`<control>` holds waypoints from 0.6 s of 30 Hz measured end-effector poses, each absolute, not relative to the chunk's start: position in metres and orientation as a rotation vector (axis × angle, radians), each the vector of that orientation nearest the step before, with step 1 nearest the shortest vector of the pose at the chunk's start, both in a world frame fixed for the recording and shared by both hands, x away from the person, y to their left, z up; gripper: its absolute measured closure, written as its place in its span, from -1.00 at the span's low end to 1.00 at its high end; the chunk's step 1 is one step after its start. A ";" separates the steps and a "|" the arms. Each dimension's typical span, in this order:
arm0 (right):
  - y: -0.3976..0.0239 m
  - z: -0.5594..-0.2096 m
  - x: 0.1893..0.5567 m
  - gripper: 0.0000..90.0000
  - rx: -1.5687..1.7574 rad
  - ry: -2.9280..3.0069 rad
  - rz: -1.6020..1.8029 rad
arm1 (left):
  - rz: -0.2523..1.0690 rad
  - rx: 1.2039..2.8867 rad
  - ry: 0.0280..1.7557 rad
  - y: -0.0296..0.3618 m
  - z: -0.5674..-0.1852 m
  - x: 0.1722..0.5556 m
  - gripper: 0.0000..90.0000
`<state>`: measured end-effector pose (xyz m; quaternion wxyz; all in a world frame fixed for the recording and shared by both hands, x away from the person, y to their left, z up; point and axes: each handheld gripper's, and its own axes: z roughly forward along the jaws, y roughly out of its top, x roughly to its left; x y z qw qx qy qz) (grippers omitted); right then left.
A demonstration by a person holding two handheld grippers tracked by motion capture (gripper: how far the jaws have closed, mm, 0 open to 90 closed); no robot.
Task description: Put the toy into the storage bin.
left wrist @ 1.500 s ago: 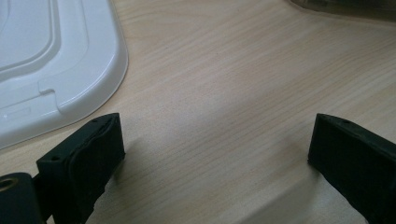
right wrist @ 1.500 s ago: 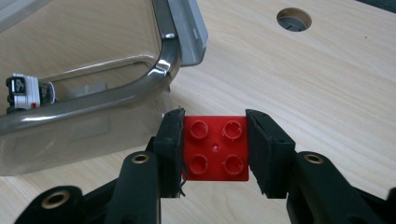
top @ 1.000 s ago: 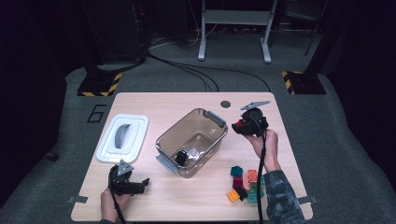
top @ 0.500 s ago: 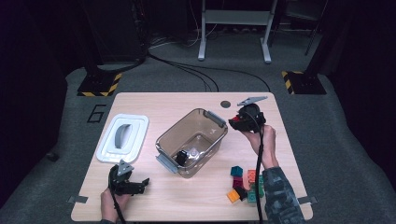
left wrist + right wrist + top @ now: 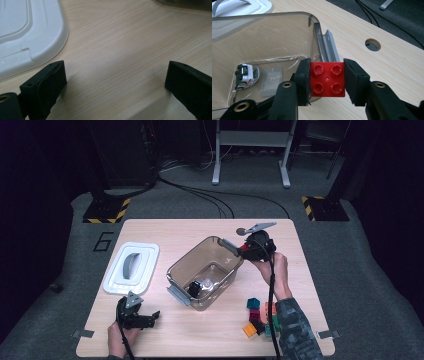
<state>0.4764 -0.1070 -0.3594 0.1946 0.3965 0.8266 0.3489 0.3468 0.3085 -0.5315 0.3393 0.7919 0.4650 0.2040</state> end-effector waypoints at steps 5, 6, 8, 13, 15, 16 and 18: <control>-0.100 -0.361 0.477 0.31 1.083 2.341 0.978 | 0.528 2.063 1.210 0.309 -0.531 0.347 -0.93; -0.098 -0.361 0.476 0.31 1.087 2.343 0.978 | 0.531 2.062 1.211 0.309 -0.532 0.347 -0.93; -0.095 -0.362 0.476 0.31 1.078 2.358 0.974 | 0.526 2.066 1.209 0.309 -0.531 0.347 -0.93; -0.085 -0.366 0.476 0.31 1.057 2.395 0.959 | 0.531 2.062 1.211 0.309 -0.531 0.347 -0.92; -0.082 -0.369 0.476 0.31 1.032 2.420 0.941 | 0.532 2.061 1.211 0.309 -0.532 0.347 -0.92; -0.080 -0.370 0.475 0.31 1.042 2.421 0.940 | 0.532 2.062 1.211 0.309 -0.532 0.347 -0.92; -0.077 -0.371 0.475 0.31 1.042 2.438 0.924 | 0.532 2.061 1.211 0.309 -0.532 0.347 -0.92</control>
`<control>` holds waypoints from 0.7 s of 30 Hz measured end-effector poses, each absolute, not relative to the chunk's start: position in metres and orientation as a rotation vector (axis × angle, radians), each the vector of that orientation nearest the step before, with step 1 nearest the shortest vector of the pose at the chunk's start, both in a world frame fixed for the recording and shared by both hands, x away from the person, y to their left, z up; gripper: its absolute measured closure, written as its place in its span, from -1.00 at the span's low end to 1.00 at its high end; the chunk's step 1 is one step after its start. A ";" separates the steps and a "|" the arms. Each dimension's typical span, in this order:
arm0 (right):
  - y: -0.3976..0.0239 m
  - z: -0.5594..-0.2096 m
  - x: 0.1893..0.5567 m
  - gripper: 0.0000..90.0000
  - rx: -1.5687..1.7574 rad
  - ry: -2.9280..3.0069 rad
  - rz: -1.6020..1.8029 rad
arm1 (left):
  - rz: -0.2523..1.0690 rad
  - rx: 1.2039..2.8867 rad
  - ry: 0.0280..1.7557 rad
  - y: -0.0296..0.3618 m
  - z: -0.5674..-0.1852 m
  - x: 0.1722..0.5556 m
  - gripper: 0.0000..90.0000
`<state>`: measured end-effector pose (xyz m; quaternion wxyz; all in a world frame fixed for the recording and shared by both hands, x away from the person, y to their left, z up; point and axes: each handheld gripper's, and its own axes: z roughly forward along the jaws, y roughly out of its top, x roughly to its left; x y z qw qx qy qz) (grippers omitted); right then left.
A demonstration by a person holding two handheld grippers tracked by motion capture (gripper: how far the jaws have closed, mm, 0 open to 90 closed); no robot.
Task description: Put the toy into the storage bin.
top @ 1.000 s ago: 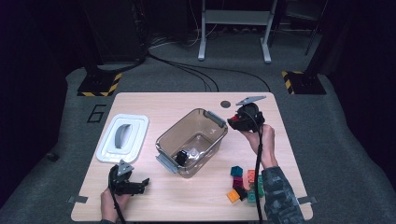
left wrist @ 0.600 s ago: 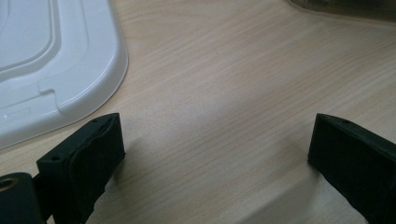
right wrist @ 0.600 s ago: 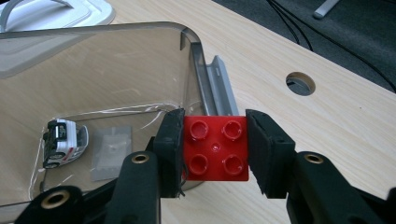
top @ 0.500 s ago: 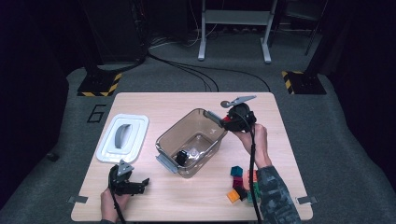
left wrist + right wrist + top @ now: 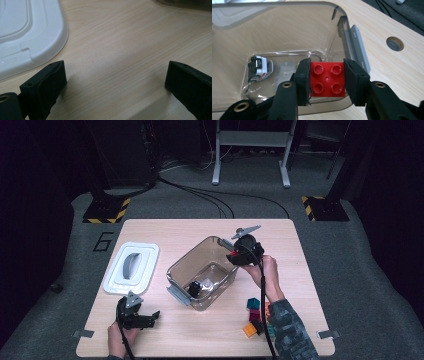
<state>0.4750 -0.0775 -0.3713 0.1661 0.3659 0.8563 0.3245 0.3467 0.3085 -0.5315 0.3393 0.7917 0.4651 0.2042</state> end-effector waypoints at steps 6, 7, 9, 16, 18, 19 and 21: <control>-0.074 -0.377 0.475 0.30 1.033 2.482 0.887 | 0.531 2.062 1.210 0.309 -0.531 0.347 -0.92; -0.073 -0.377 0.474 0.30 1.043 2.481 0.885 | 0.532 2.062 1.210 0.309 -0.532 0.347 -0.93; -0.074 -0.378 0.475 0.30 1.040 2.489 0.878 | 0.532 2.062 1.210 0.309 -0.531 0.347 -0.92; -0.073 -0.380 0.473 0.30 1.020 2.503 0.877 | 0.532 2.062 1.210 0.309 -0.531 0.347 -0.92; -0.071 -0.380 0.473 0.30 0.995 2.512 0.861 | 0.532 2.063 1.210 0.309 -0.531 0.347 -0.92; -0.070 -0.380 0.472 0.30 0.979 2.519 0.850 | 0.531 2.062 1.211 0.309 -0.532 0.347 -0.92; -0.069 -0.381 0.472 0.30 0.961 2.525 0.841 | 0.531 2.062 1.211 0.309 -0.532 0.347 -0.92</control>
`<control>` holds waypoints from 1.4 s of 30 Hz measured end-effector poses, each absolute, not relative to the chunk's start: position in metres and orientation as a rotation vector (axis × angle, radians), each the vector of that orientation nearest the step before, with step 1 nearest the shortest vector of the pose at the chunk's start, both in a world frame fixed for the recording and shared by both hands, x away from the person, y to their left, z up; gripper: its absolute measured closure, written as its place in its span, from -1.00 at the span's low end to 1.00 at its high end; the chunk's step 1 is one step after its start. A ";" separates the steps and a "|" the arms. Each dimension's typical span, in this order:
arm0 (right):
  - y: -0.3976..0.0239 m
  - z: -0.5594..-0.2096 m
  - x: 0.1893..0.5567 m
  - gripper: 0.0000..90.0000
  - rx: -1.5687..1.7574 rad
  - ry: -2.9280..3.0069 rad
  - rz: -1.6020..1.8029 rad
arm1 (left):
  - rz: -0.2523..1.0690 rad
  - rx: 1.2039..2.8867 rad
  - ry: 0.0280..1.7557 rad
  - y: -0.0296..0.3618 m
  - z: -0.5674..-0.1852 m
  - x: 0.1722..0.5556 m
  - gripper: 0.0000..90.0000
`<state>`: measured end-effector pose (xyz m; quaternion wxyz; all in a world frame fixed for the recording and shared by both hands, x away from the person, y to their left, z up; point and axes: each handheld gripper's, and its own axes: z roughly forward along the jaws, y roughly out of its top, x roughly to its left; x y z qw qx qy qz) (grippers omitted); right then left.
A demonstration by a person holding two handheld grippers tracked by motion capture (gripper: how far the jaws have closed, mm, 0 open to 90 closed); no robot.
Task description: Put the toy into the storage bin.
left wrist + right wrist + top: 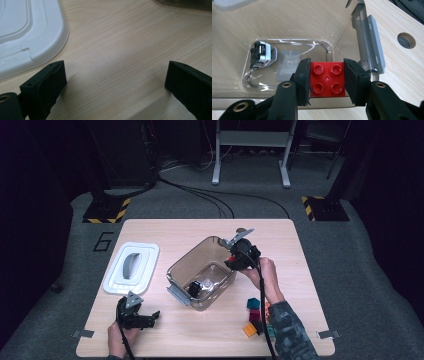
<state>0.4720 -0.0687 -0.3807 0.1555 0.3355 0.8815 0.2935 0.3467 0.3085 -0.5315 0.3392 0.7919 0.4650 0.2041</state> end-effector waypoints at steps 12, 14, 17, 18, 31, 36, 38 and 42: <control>-0.073 -0.382 0.473 -0.27 1.007 2.519 0.870 | 0.527 2.065 1.209 0.309 -0.531 0.347 -0.92; -0.077 -0.379 0.472 -0.40 1.029 2.494 0.907 | 0.525 2.067 1.210 0.309 -0.531 0.347 -0.92; -0.082 -0.375 0.470 -0.49 1.039 2.467 0.946 | 0.527 2.064 1.210 0.309 -0.531 0.347 -0.92; -0.085 -0.372 0.469 -0.54 1.047 2.458 0.964 | 0.530 2.061 1.211 0.309 -0.532 0.347 -0.92; -0.128 -0.362 0.450 -0.71 1.111 2.371 1.052 | 0.525 2.065 1.211 0.309 -0.531 0.347 -0.92; -0.143 -0.374 0.439 -0.70 1.131 2.377 1.042 | 0.525 2.065 1.211 0.309 -0.531 0.347 -0.92; -0.148 -0.380 0.435 -0.69 1.149 2.377 1.045 | 0.525 2.065 1.211 0.309 -0.531 0.347 -0.92; -0.156 -0.394 0.428 -0.70 1.164 2.391 1.042 | 0.525 2.065 1.211 0.309 -0.531 0.347 -0.92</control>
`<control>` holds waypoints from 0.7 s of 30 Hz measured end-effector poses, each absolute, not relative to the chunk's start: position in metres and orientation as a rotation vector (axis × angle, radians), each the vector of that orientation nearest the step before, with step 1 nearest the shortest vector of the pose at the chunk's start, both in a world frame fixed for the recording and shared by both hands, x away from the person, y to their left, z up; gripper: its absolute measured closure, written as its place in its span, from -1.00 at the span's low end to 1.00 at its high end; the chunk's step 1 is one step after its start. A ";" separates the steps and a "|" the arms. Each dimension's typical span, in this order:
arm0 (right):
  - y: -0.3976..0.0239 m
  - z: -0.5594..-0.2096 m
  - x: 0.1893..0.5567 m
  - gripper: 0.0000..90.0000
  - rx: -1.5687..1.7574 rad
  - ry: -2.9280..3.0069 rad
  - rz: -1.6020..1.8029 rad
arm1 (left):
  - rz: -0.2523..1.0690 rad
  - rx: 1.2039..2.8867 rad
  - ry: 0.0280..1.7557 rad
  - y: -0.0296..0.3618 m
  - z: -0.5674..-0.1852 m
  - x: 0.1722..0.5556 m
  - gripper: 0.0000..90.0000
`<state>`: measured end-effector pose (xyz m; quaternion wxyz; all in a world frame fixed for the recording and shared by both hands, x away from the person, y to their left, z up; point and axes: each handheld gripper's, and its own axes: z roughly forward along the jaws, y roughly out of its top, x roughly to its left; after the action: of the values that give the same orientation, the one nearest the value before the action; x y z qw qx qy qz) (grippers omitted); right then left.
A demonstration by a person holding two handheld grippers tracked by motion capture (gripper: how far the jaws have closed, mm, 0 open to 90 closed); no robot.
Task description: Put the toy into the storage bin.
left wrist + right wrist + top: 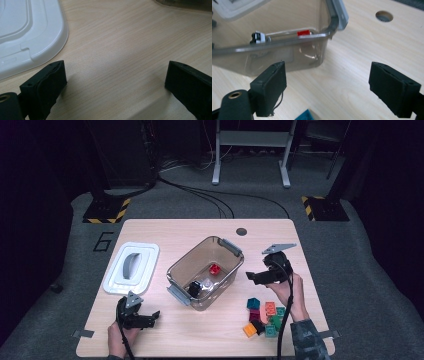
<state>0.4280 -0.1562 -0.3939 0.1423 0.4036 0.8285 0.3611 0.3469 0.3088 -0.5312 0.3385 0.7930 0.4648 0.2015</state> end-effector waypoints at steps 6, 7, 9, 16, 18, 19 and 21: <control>-0.167 -0.418 0.419 -0.71 1.178 2.417 1.031 | 0.525 2.066 1.210 0.309 -0.531 0.347 -0.92; -0.167 -0.418 0.419 -0.71 1.178 2.417 1.031 | 0.525 2.066 1.210 0.309 -0.531 0.347 -0.92; -0.170 -0.429 0.415 -0.70 1.189 2.442 1.021 | 0.525 2.066 1.210 0.309 -0.531 0.347 -0.92; -0.170 -0.453 0.407 -0.71 1.185 2.513 0.983 | 0.531 2.063 1.211 0.309 -0.531 0.347 -0.92; -0.170 -0.458 0.405 -0.71 1.193 2.530 0.965 | 0.532 2.062 1.211 0.309 -0.532 0.347 -0.92; -0.170 -0.458 0.405 -0.71 1.193 2.530 0.965 | 0.532 2.062 1.211 0.309 -0.532 0.347 -0.92; -0.169 -0.463 0.403 -0.70 1.190 2.542 0.955 | 0.532 2.062 1.211 0.309 -0.531 0.347 -0.92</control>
<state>0.4032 -0.1694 -0.4626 0.0881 0.3999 0.8540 0.3209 0.3467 0.3085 -0.5315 0.3390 0.7920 0.4650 0.2042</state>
